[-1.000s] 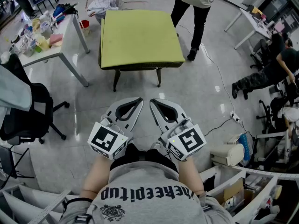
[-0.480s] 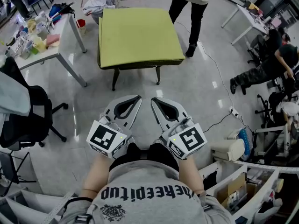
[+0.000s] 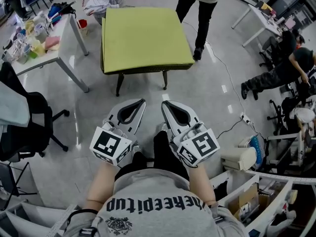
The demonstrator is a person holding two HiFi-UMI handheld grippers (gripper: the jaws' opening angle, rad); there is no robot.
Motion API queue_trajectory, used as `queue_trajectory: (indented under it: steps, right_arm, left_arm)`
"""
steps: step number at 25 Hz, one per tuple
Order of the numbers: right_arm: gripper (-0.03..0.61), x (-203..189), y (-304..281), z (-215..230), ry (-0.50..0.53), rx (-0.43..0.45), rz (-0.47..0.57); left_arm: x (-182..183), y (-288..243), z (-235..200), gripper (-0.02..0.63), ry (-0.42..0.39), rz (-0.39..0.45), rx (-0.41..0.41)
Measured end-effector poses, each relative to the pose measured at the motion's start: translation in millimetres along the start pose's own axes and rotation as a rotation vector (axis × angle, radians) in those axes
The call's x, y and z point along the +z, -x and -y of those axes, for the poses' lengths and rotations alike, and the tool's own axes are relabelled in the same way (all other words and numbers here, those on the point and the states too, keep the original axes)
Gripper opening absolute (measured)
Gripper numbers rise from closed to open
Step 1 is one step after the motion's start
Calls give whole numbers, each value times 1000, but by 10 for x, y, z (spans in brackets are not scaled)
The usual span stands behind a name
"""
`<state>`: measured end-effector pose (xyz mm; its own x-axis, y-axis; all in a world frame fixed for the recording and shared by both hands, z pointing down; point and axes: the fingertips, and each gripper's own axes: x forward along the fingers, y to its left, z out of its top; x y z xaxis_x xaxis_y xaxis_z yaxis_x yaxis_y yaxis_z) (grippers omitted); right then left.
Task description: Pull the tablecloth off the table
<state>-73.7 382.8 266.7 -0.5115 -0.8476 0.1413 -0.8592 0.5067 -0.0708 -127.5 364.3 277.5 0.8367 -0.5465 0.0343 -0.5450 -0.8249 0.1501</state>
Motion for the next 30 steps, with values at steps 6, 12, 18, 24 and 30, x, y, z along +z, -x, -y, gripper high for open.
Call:
queue_trajectory:
  steps: [6, 12, 18, 24, 30]
  right_arm:
    - [12, 38, -169, 165, -6, 26, 1]
    - [12, 65, -323, 472, -1, 25, -5]
    - [11, 110, -484, 818, 32, 44, -24]
    - [11, 193, -614, 1178, 46, 74, -25]
    - [11, 261, -714, 1540, 38, 114, -27]
  left_arm:
    - [34, -105, -202, 14, 11, 6, 50]
    - [45, -379, -398, 14, 6, -5, 90]
    - [104, -758, -536, 14, 4, -4, 106]
    - [175, -1127, -657, 14, 5, 0, 141]
    - [215, -1489, -729, 14, 0, -3, 179]
